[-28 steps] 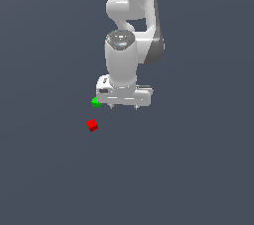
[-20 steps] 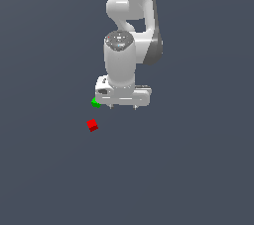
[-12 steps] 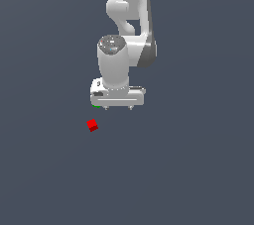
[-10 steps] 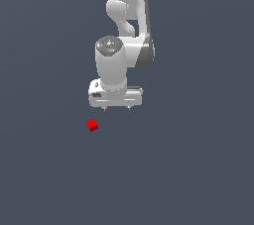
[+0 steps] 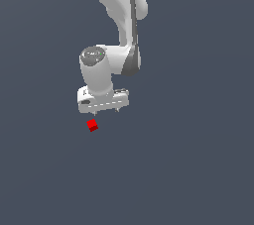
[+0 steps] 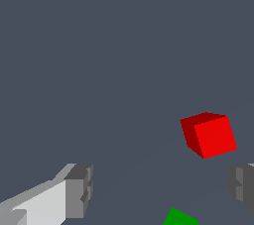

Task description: Stack the red cube on top of the green cube.

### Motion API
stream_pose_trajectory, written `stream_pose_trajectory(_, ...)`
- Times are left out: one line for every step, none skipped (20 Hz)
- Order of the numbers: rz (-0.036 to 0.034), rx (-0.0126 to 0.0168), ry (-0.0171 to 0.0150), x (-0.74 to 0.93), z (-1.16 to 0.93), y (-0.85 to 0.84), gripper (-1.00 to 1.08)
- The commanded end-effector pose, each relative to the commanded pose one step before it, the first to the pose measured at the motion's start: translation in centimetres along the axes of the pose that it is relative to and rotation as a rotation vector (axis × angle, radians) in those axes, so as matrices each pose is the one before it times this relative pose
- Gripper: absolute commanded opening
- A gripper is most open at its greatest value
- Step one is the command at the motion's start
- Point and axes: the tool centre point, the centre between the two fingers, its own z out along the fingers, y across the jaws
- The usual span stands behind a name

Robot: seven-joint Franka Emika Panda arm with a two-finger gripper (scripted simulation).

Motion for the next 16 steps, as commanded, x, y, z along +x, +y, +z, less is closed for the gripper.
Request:
stream_pose_trajectory(-0.04757, -0.00034, -0.00118, -0.227, 0.814, 1.335, 1.00)
stream_pose_trajectory(-0.01876, -0.00017, -0.00053, -0.085, 0.326, 0.538, 1.00)
stream_pose_trajectory(-0.01890, -0.00017, -0.00054, -0.083, 0.328, 0.543, 1.00)
stream_pose_trajectory(-0.01871, -0.00018, -0.00053, -0.079, 0.325, 0.538, 1.00)
stream_pose_trajectory(-0.01791, -0.00018, -0.00051, -0.073, 0.311, 0.515, 1.00)
stream_pose_trajectory(-0.01703, -0.00018, -0.00049, -0.069, 0.296, 0.493, 1.00)
stream_pose_trajectory(-0.01616, -0.00018, -0.00046, -0.064, 0.281, 0.468, 1.00)
stream_pose_trajectory(-0.01531, -0.00018, -0.00044, -0.059, 0.266, 0.443, 1.00)
stream_pose_trajectory(-0.01444, -0.00018, -0.00042, -0.052, 0.250, 0.419, 1.00)
stream_pose_trajectory(-0.01358, -0.00018, -0.00040, -0.044, 0.234, 0.395, 1.00)
stream_pose_trajectory(-0.01269, -0.00019, -0.00038, -0.036, 0.218, 0.369, 1.00)
stream_pose_trajectory(-0.01179, -0.00018, -0.00036, -0.030, 0.202, 0.344, 1.00)
stream_pose_trajectory(-0.01087, -0.00018, -0.00033, -0.026, 0.186, 0.317, 1.00)
stream_pose_trajectory(-0.00990, -0.00017, -0.00031, -0.022, 0.169, 0.288, 1.00)
stream_pose_trajectory(-0.00886, -0.00015, -0.00027, -0.021, 0.152, 0.260, 1.00)
stream_pose_trajectory(-0.00787, -0.00014, -0.00025, -0.016, 0.134, 0.229, 1.00)
